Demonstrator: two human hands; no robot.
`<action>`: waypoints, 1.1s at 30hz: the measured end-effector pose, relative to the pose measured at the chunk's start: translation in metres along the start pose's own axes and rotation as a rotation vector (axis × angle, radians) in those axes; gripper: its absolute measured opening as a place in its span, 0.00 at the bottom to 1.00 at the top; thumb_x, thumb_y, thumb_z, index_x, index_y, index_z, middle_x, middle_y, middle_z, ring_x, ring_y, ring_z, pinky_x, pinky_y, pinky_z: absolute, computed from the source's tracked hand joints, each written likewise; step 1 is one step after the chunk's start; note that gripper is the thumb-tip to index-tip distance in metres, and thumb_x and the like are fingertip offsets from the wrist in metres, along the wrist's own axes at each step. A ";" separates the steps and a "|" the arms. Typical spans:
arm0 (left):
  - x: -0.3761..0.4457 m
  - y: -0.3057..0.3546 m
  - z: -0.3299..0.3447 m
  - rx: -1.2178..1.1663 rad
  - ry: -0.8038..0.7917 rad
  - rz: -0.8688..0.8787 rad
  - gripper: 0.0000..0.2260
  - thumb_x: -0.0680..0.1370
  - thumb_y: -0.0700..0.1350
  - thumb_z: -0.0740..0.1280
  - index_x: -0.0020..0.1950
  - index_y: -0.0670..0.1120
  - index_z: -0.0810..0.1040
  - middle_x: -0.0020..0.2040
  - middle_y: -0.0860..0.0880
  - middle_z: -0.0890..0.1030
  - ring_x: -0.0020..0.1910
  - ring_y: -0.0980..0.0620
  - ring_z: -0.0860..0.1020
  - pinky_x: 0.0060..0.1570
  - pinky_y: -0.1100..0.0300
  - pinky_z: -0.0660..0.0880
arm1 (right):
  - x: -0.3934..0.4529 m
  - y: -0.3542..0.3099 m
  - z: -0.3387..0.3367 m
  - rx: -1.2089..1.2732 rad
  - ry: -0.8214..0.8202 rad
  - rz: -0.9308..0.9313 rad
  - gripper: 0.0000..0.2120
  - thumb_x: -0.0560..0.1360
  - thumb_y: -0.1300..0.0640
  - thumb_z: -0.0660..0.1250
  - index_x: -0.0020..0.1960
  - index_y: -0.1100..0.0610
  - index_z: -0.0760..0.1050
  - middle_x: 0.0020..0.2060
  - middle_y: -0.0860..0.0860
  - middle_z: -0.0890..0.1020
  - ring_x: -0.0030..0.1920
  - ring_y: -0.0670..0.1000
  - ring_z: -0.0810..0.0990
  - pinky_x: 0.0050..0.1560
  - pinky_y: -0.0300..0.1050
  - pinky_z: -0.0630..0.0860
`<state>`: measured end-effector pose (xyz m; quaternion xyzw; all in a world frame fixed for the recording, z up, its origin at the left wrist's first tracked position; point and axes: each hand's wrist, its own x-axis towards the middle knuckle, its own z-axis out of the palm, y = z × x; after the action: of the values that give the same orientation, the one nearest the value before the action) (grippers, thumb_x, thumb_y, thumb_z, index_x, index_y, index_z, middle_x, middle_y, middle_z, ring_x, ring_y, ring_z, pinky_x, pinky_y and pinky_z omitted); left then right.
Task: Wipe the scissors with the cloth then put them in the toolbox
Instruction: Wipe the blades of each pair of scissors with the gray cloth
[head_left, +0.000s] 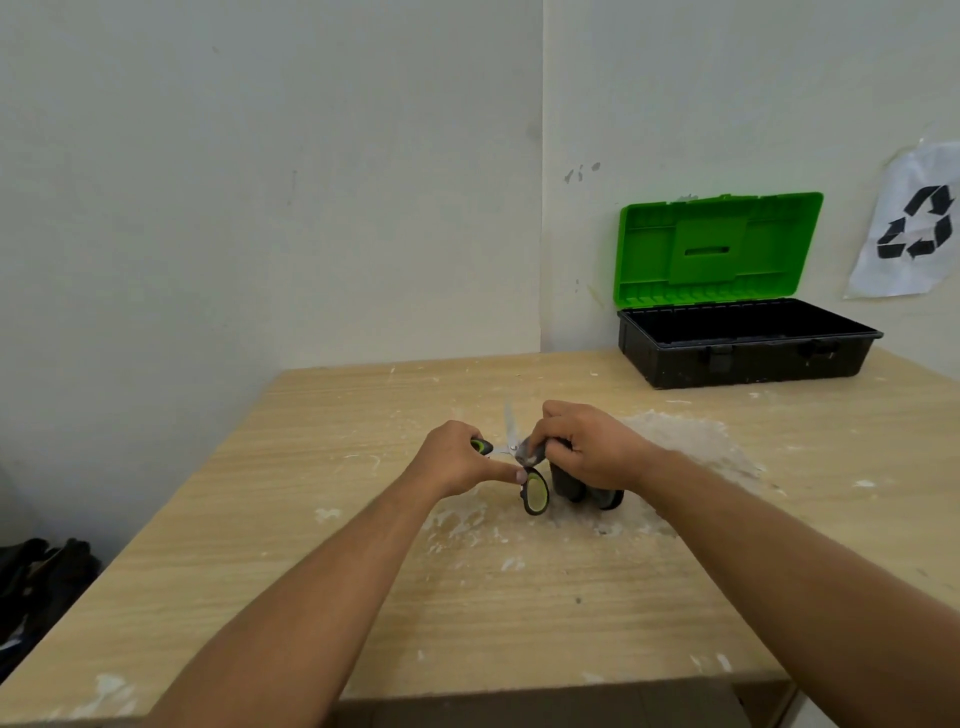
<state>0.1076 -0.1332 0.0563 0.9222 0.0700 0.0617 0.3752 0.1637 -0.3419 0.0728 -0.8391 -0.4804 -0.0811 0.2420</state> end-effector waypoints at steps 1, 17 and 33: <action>0.000 -0.001 -0.001 -0.002 -0.005 -0.010 0.30 0.57 0.62 0.83 0.30 0.48 0.65 0.28 0.55 0.64 0.27 0.54 0.62 0.29 0.58 0.55 | -0.001 0.001 -0.001 0.020 0.024 0.021 0.12 0.77 0.64 0.62 0.50 0.55 0.84 0.40 0.48 0.74 0.40 0.47 0.74 0.43 0.49 0.74; 0.001 -0.005 -0.002 0.040 0.056 -0.002 0.27 0.56 0.64 0.82 0.33 0.48 0.72 0.34 0.54 0.72 0.31 0.55 0.69 0.30 0.60 0.62 | -0.001 -0.003 0.000 0.073 0.054 0.020 0.12 0.75 0.64 0.63 0.46 0.54 0.85 0.36 0.49 0.73 0.37 0.44 0.73 0.38 0.47 0.72; 0.000 0.001 -0.002 0.101 0.125 0.016 0.29 0.56 0.66 0.81 0.37 0.45 0.74 0.34 0.53 0.73 0.31 0.54 0.68 0.29 0.60 0.62 | -0.002 -0.007 0.005 0.134 0.361 0.134 0.07 0.75 0.63 0.68 0.47 0.54 0.83 0.42 0.50 0.80 0.44 0.48 0.79 0.46 0.48 0.77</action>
<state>0.1074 -0.1325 0.0582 0.9348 0.0889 0.1186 0.3228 0.1559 -0.3381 0.0697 -0.8232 -0.3765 -0.1817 0.3842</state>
